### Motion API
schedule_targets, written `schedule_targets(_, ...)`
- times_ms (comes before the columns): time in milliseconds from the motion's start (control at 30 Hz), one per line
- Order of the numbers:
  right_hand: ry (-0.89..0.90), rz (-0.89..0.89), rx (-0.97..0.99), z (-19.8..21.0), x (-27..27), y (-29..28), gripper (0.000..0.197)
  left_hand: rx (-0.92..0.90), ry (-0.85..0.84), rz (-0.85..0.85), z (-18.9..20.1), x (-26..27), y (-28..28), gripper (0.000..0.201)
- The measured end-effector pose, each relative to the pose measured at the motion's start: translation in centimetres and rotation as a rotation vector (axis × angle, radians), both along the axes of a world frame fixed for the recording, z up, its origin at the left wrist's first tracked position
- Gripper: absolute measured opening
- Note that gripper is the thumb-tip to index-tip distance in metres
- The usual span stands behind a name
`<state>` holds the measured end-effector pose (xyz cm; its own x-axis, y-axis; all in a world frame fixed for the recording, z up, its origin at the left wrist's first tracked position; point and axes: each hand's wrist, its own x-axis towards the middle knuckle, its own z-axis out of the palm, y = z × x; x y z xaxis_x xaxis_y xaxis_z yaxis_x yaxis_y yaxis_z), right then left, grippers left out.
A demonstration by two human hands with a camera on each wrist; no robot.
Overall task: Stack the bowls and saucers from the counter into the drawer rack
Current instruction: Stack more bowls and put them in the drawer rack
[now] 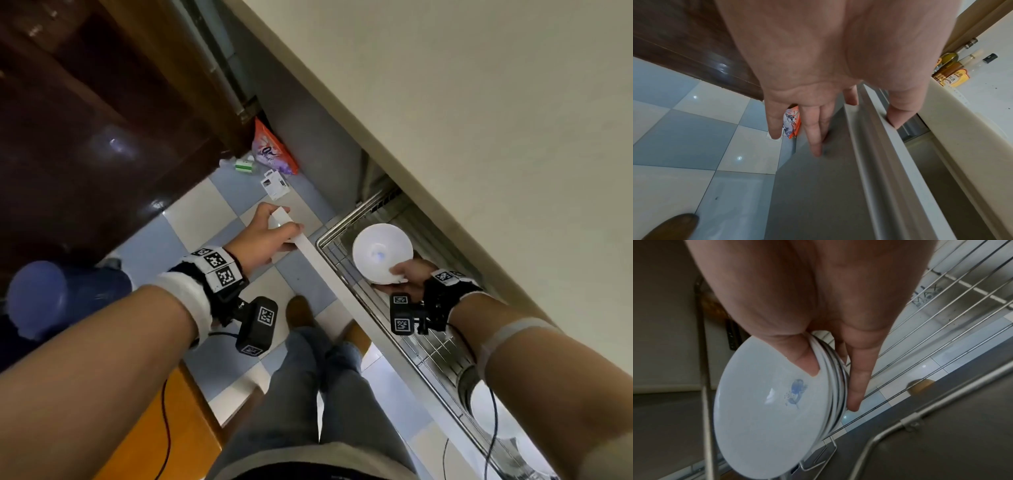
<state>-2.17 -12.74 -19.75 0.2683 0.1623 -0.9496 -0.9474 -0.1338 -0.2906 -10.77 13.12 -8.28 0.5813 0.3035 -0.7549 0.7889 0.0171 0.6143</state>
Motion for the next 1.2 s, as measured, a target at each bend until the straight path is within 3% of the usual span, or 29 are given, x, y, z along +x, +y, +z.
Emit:
schedule_targets(300, -0.009, 0.038, 0.006, -6.0, 0.4, 3.2, 0.069, -0.053, 0.019, -0.059, 0.2, -0.1, 0.9, 0.043)
schedule_targets(700, -0.003, 0.117, -0.039, -5.5, 1.4, 3.8, 0.056, -0.109, 0.036, -0.084, 0.1, -0.3, 1.7, 0.043)
schedule_targets(867, -0.031, 0.122, -0.069, -3.4, 1.3, 3.0, 0.041, -0.093, 0.036, -0.128, 0.4, 0.1, 1.9, 0.047)
schedule_targets(967, -0.048, 0.15, -0.137, -1.2, 1.4, 2.1, 0.049, -0.028, 0.042, -0.219, 0.4, 0.6, 2.4, 0.052)
schedule_targets(1033, -0.055, 0.141, -0.174, 0.9, 1.4, 1.7, 0.052, 0.062, 0.045, -0.333, 0.3, 1.2, 3.1, 0.056)
schedule_targets(1200, -0.167, 0.165, -0.185, 7.7, 0.1, 1.6, 0.038, 0.319, 0.062, -0.697, 1.3, 3.2, 4.3, 0.07)
